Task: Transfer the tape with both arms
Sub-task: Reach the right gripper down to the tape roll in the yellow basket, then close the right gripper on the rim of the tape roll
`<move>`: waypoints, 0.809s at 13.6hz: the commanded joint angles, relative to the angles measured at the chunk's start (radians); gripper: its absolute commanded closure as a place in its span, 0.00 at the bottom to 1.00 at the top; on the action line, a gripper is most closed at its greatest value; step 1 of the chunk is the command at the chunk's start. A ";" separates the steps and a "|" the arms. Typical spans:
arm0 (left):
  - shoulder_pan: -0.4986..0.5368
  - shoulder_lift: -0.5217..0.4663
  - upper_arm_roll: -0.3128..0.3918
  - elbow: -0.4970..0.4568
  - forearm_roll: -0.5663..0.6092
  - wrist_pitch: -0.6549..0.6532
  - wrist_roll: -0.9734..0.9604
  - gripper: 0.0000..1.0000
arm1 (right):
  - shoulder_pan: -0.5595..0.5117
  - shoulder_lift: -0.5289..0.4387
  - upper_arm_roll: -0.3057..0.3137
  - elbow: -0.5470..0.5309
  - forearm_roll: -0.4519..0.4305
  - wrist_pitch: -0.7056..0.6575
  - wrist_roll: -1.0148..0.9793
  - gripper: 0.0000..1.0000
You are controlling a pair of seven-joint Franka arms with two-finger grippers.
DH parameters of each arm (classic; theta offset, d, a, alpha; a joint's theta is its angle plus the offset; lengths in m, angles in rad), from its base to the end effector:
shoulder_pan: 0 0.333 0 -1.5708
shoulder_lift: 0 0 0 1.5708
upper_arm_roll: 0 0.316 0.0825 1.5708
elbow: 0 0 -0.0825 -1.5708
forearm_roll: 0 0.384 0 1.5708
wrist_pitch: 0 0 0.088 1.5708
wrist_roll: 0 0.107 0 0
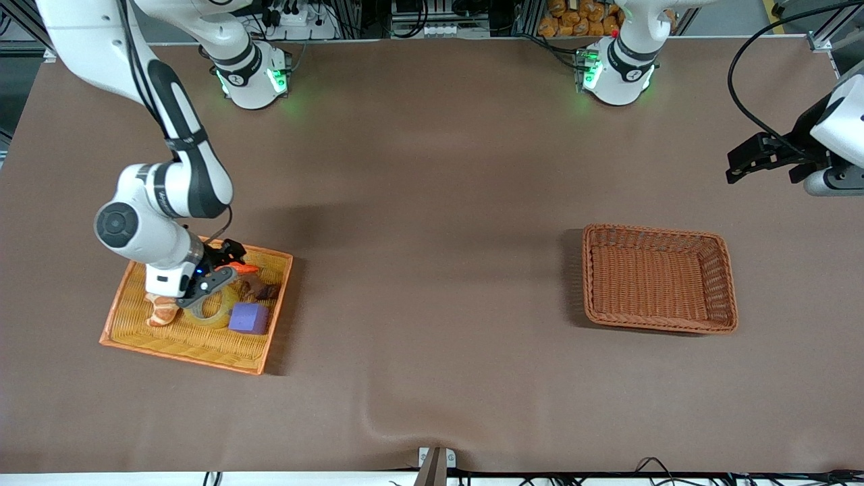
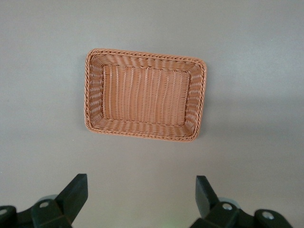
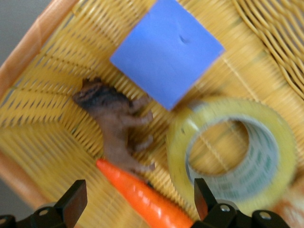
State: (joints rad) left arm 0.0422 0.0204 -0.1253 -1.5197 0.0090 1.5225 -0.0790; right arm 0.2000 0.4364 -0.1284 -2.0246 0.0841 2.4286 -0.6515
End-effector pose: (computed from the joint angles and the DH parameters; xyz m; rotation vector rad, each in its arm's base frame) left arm 0.5545 -0.0444 0.6331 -3.1336 0.0059 0.0264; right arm 0.5973 0.0447 0.2302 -2.9596 -1.0300 0.0413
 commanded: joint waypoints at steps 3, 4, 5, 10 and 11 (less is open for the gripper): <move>0.004 0.001 0.001 0.007 -0.018 -0.018 0.025 0.00 | -0.013 0.078 -0.005 0.055 0.022 0.047 -0.098 0.00; 0.004 0.001 0.001 0.009 -0.018 -0.018 0.024 0.00 | -0.028 0.081 -0.005 0.060 0.022 0.049 -0.106 0.00; 0.004 0.001 0.001 0.009 -0.018 -0.018 0.025 0.00 | -0.031 0.096 -0.005 0.067 0.025 0.055 -0.108 0.00; 0.005 0.001 0.001 0.009 -0.018 -0.018 0.025 0.00 | -0.037 0.139 -0.005 0.134 0.128 -0.018 -0.100 1.00; 0.005 0.001 0.001 0.007 -0.018 -0.018 0.025 0.00 | -0.037 0.134 -0.007 0.165 0.129 -0.081 -0.097 1.00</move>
State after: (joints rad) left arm 0.0423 0.0222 -0.1253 -1.5200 0.0090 1.5205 -0.0790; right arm 0.1736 0.5476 -0.1414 -1.9332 0.1832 2.4374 -0.7386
